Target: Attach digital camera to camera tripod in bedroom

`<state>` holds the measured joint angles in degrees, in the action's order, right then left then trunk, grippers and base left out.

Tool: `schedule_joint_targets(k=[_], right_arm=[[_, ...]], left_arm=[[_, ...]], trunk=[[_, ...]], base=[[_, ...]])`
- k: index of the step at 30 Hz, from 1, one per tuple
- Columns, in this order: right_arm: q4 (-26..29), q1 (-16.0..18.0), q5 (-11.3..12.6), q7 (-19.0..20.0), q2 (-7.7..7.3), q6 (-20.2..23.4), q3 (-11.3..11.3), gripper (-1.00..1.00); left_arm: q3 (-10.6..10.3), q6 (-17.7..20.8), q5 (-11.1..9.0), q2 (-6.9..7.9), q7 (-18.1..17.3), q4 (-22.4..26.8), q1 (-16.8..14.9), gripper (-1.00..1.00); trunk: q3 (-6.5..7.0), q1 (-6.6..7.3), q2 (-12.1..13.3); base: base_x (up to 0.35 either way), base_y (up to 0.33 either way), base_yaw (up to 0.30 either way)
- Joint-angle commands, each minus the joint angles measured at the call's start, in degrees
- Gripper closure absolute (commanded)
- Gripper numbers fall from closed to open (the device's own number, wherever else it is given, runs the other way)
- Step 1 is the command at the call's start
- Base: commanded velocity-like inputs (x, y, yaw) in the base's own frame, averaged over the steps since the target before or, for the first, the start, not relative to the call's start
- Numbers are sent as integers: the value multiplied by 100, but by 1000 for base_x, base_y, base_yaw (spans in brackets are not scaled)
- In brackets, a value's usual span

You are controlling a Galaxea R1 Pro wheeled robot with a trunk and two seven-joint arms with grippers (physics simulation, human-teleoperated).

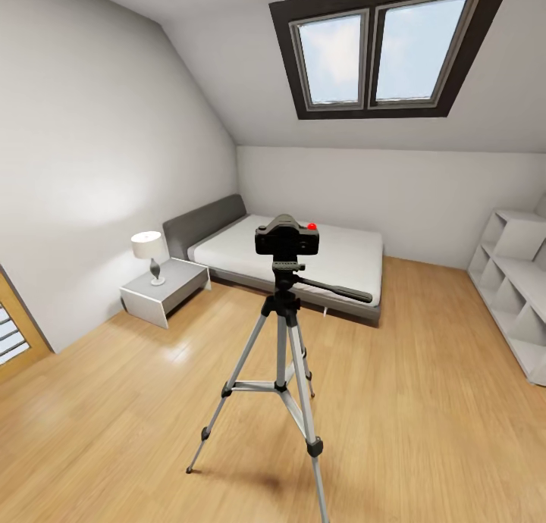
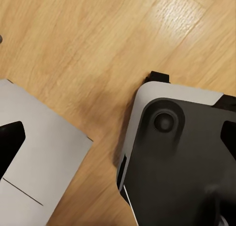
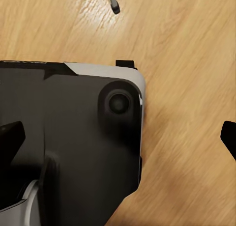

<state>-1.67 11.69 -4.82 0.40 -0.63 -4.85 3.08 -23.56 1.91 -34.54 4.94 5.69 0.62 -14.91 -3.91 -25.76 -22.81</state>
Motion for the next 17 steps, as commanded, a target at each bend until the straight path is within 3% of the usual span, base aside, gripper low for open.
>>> schedule_joint_targets(k=[1, 17], right_arm=[[-18, 9, -51, 4, -5, -34, 34, -100], [-18, 9, -48, 4, -7, -34, 35, -100]], left_arm=[[-49, 20, -39, 0, 20, 7, -3, -100], [-49, 20, -24, -2, 20, 8, -3, -100]], trunk=[[-12, -3, -12], [-12, -3, -12]], base=[[0, 0, 0], [0, 0, 0]])
